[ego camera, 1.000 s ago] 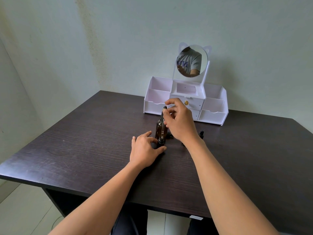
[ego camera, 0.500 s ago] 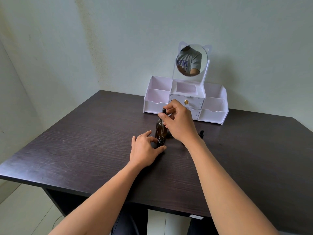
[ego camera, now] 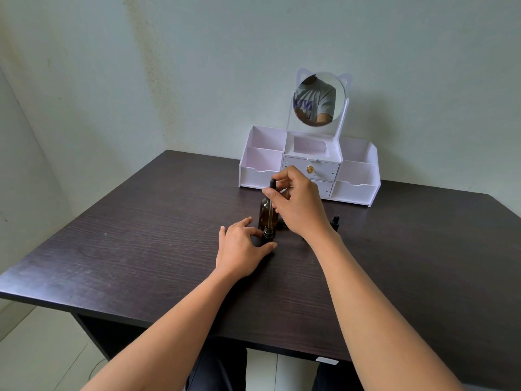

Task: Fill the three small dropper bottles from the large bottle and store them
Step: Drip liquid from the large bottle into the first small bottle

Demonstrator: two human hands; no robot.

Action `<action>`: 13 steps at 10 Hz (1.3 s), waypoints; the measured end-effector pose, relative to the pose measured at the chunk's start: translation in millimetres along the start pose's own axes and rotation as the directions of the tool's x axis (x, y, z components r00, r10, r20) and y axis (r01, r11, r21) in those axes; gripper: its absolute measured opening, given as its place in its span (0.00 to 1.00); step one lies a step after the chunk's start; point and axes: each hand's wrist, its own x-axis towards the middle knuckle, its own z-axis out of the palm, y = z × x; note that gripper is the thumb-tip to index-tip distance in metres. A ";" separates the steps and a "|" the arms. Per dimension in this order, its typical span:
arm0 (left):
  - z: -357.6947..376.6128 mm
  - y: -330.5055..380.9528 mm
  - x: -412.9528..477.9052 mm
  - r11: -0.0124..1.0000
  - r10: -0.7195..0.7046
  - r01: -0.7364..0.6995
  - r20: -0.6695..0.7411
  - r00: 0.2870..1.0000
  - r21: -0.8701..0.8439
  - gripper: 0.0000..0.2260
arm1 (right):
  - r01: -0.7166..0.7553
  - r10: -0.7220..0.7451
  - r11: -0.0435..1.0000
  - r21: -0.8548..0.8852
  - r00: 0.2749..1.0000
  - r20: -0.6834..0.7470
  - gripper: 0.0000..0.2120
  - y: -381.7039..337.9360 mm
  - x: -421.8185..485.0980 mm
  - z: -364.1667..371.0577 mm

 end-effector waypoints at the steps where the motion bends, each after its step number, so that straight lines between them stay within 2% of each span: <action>1: 0.2 0.3 -0.2 1.000 0.001 -0.001 0.004 1.000 0.006 0.21 | 0.004 -0.004 1.000 -0.008 1.000 -0.001 0.09 0.2 -0.1 -0.3; 2: -0.6 -0.1 -0.3 1.000 0.007 -0.007 0.003 1.000 0.010 0.22 | 0.007 -0.007 1.000 -0.029 1.000 0.001 0.06 0.8 0.0 -0.7; 4: -2.6 1.1 -1.7 1.000 0.013 -0.013 0.001 1.000 -0.002 0.21 | -0.014 0.015 0.999 0.031 0.999 -0.043 0.12 -0.6 1.0 -3.8; 6: -4.6 2.1 -2.2 1.000 -0.001 0.001 0.011 1.000 -0.016 0.21 | 0.037 -0.005 0.991 0.125 0.969 -0.247 0.08 -9.8 13.5 -13.4; 8: -5.2 1.7 -3.4 1.000 0.007 -0.007 0.009 1.000 -0.019 0.21 | 0.163 -0.115 0.980 0.115 0.933 -0.342 0.05 -22.7 24.6 -20.0; 10: -5.3 2.9 -3.0 1.000 0.003 -0.003 0.008 1.000 -0.004 0.21 | 0.197 -0.168 0.979 0.057 0.930 -0.328 0.05 -17.3 23.8 -13.8; 13: -2.9 2.1 -2.0 1.000 -0.004 0.004 0.006 1.000 0.011 0.21 | 0.093 -0.077 0.993 0.070 0.974 -0.211 0.06 -5.1 26.6 -5.1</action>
